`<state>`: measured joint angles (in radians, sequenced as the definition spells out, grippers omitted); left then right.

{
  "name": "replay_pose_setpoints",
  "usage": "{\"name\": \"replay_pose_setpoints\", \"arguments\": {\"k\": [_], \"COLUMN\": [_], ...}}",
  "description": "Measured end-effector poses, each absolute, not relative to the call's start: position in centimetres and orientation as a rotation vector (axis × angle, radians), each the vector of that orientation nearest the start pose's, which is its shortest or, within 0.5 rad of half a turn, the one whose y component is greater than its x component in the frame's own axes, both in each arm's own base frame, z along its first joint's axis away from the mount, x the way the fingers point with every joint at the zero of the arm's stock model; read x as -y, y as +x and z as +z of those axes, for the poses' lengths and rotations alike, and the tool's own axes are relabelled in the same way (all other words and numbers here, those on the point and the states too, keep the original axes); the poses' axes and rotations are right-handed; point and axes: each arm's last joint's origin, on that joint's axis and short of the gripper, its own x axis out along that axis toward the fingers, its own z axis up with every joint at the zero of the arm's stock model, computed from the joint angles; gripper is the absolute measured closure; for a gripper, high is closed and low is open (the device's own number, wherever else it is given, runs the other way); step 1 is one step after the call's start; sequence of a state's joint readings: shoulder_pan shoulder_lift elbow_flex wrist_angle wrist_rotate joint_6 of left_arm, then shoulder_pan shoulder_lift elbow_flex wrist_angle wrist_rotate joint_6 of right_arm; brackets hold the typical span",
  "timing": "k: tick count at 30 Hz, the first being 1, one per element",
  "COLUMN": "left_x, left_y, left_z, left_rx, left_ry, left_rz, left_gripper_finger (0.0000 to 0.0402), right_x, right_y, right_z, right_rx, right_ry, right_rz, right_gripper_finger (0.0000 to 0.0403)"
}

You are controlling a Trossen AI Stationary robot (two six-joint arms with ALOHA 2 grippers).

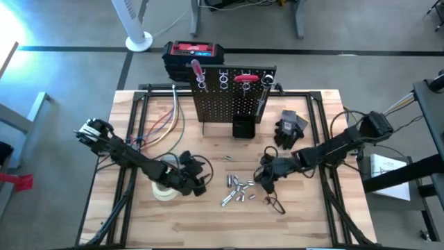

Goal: Hang tools onto peg board
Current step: Hang the black safety glasses on the peg board

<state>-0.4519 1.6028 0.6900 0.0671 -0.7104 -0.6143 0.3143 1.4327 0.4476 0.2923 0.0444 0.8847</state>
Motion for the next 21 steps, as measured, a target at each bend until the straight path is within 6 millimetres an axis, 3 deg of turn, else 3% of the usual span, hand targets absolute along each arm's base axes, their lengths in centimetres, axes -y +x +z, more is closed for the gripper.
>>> {"name": "replay_pose_setpoints", "arguments": {"k": [6,11,16,21], "left_x": [12.2,13.0,13.9,14.0], "left_y": [28.3,29.6,30.9,30.7], "left_z": [14.6,15.2,17.1,17.3], "left_rx": [-0.639,-0.665,-0.583,-0.583], "left_ry": [-0.072,-0.083,-0.078,-0.052], "left_rz": [0.365,0.251,0.163,0.148], "left_gripper_finger": [0.017,0.017,0.017,0.017], "right_x": [-10.4,-12.4,-13.9,-14.6], "right_y": [22.6,21.5,20.4,20.0], "right_z": [12.3,12.9,13.7,14.9], "right_rx": [-0.635,-0.598,-0.63,-0.745], "right_ry": [0.541,0.601,0.636,0.628], "right_rz": [-0.231,-0.231,-0.206,-0.312], "right_gripper_finger": [0.04,0.0386,0.0327,0.0252]}}
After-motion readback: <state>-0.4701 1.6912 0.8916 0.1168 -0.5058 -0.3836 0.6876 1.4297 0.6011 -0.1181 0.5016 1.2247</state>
